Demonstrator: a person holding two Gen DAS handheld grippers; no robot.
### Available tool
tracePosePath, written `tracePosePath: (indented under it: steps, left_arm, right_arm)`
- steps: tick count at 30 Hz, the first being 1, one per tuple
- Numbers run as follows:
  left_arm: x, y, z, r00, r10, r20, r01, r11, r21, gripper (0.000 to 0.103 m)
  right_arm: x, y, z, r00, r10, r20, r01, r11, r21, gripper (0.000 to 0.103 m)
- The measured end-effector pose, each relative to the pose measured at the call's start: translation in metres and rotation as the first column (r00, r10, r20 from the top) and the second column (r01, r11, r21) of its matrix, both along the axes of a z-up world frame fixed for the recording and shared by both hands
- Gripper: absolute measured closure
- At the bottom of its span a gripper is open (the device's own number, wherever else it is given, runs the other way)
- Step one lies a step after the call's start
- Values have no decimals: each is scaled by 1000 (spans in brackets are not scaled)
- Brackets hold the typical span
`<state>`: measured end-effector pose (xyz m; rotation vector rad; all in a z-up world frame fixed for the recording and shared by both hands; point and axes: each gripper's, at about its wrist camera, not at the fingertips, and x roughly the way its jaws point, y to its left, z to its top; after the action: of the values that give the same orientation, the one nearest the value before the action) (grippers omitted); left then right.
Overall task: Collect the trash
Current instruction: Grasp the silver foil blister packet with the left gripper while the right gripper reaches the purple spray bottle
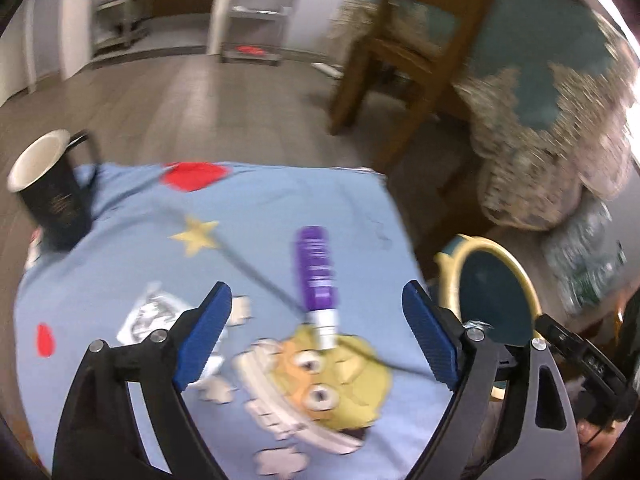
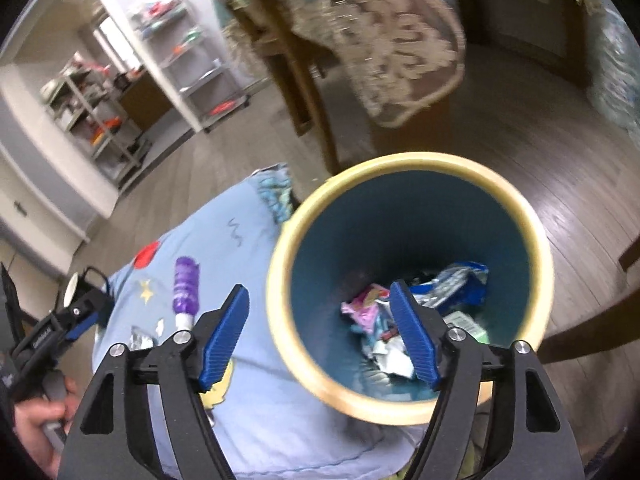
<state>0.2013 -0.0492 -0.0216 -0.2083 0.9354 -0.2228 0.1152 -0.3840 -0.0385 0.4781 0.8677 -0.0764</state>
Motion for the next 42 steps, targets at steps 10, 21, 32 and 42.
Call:
tracePosePath:
  steps: [10, 21, 32, 42]
  left_arm:
    - [0, 112, -36, 943, 305, -131, -309, 951, -18, 18]
    - [11, 99, -92, 912, 274, -304, -302, 952, -51, 23]
    - [41, 69, -105, 919, 293, -265, -280, 956, 86, 20]
    - [35, 44, -106, 962, 204, -183, -146, 946, 289, 34]
  right_arm:
    - [9, 36, -5, 995, 97, -10, -97, 995, -5, 28]
    - [11, 53, -10, 987, 157, -27, -158, 987, -42, 28]
    - [16, 63, -16, 981, 190, -47, -193, 979, -62, 28]
    - [56, 112, -30, 948, 311, -73, -316, 946, -76, 28]
